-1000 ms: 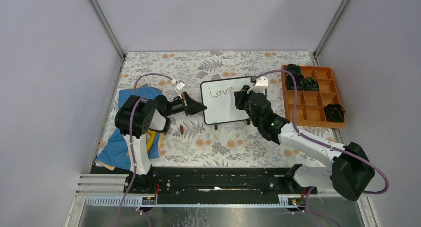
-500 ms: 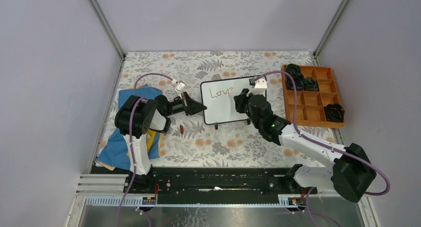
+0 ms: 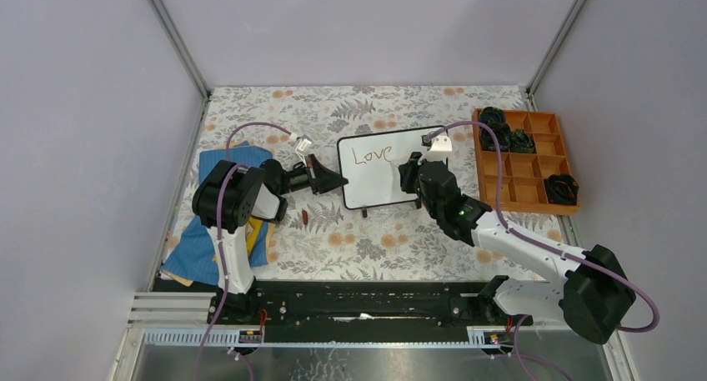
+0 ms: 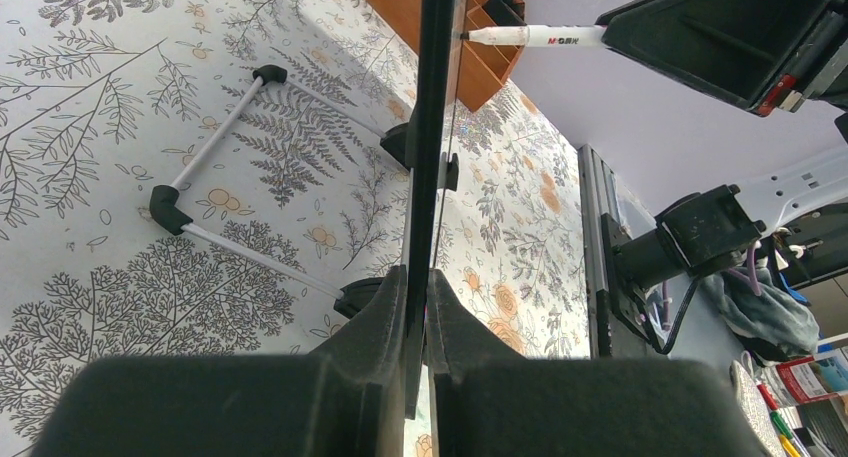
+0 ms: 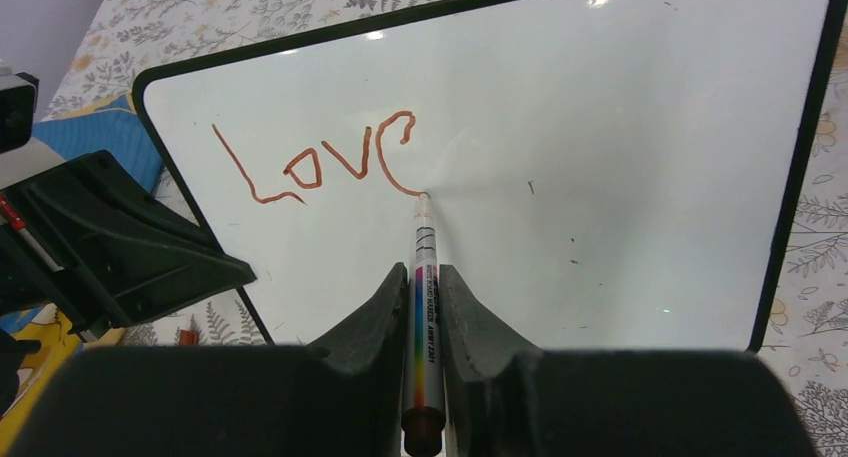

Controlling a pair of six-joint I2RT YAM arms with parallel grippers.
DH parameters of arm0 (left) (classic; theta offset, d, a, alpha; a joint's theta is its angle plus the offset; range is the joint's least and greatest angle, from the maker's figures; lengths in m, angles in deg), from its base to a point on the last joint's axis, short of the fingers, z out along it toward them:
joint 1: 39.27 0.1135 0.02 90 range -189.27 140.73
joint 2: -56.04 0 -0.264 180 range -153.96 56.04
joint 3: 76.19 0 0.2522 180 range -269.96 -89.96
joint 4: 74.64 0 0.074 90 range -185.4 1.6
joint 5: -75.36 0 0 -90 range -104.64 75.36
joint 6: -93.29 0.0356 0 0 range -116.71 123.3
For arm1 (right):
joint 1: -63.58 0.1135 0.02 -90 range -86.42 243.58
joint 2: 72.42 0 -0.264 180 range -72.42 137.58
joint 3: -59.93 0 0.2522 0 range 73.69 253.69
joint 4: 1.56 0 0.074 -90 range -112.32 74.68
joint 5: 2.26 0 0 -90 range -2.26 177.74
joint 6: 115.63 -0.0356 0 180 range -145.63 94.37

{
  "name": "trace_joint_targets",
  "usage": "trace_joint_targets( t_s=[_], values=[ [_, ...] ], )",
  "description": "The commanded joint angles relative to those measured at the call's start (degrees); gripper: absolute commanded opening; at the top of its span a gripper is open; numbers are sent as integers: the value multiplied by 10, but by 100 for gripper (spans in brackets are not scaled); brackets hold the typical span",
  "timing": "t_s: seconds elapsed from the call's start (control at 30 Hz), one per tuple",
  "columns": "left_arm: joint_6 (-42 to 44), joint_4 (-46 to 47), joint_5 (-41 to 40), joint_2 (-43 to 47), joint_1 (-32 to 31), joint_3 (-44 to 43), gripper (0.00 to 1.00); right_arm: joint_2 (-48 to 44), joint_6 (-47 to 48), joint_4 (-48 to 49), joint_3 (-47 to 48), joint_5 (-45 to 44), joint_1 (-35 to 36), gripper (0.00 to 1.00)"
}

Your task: Write a sentence on the whiteboard

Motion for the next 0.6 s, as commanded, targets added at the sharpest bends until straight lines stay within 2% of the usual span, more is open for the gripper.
trace_joint_targets(
  t_s=[0.0,0.23,0.57],
  values=[
    [7,-10,3,11,-6,5,0,-14,0,-5,2,-48,-4,0],
    [7,-11,3,10,-6,5,0,-20,-2,-7,6,-72,-4,0],
    [9,-11,4,11,-6,6,0,-105,33,47,-36,18,-4,0]
  ],
)
